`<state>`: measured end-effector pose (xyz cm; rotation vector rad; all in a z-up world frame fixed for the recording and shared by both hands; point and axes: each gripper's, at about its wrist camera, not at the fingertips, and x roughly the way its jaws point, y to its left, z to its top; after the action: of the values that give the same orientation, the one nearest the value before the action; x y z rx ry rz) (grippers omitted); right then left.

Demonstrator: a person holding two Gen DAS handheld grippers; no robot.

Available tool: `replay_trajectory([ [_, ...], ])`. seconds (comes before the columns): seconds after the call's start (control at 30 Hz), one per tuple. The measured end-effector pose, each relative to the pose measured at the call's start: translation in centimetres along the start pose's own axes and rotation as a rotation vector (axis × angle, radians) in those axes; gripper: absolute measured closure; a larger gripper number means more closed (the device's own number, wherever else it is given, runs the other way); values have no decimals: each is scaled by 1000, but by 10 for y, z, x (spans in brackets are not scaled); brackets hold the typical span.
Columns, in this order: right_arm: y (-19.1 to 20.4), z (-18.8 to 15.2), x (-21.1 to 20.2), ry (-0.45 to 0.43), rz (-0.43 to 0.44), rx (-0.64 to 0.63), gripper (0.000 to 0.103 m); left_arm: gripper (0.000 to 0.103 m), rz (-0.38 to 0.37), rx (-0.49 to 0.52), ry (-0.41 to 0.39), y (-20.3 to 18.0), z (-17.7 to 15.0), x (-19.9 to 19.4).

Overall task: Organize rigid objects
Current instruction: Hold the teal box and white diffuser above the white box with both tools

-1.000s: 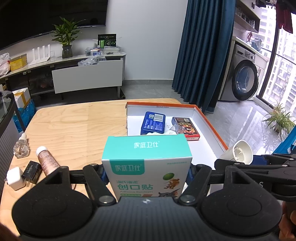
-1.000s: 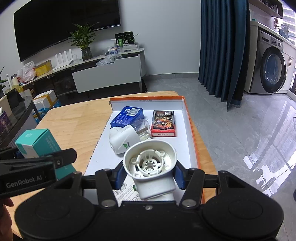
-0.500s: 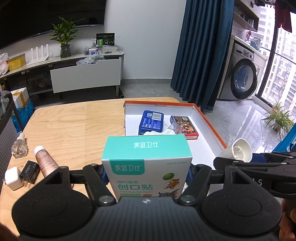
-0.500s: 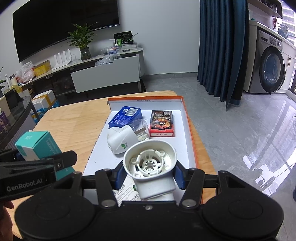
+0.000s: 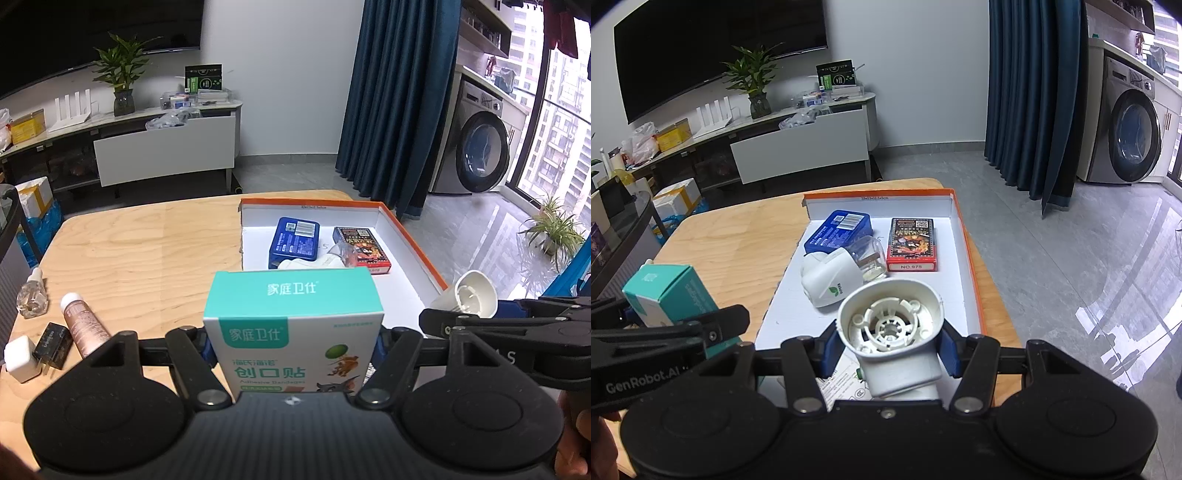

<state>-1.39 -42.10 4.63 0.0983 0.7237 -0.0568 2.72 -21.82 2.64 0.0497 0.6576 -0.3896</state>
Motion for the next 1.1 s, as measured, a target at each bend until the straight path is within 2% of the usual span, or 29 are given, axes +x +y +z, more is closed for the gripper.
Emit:
replay_trajectory([
  [1.1, -2, -1, 19, 30, 3, 10, 39, 31, -1, 6, 21, -3, -3, 10],
])
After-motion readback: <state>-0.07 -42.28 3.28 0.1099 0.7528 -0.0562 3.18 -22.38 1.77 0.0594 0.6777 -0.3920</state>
